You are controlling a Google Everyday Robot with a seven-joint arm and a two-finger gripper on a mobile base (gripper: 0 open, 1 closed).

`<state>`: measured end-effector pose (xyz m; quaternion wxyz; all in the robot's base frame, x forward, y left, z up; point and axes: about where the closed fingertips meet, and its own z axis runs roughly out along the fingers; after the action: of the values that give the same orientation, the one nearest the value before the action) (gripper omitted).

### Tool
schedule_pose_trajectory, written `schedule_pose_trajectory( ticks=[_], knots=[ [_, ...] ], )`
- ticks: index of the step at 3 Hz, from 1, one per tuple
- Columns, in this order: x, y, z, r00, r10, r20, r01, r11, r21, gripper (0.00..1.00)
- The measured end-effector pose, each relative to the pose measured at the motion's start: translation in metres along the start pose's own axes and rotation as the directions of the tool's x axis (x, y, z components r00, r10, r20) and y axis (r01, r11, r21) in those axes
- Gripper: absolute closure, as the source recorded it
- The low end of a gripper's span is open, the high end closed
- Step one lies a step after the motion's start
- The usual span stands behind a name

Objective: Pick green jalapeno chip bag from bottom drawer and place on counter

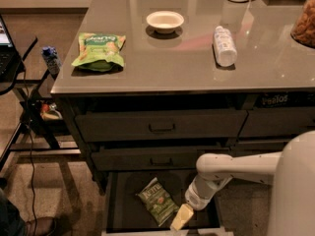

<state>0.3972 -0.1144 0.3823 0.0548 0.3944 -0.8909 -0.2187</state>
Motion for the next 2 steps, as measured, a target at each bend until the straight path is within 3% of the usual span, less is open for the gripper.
schedule_pose_trajectory(
  ticks=[1,2],
  knots=[
    [-0.0091,-0.0287,0.0349,0.996,0.07,0.048,-0.07,0.9975,0.012,0.0],
    [-0.0091,-0.0287,0.0351,0.996,0.07,0.048,-0.07,0.9975,0.012,0.0]
  ],
)
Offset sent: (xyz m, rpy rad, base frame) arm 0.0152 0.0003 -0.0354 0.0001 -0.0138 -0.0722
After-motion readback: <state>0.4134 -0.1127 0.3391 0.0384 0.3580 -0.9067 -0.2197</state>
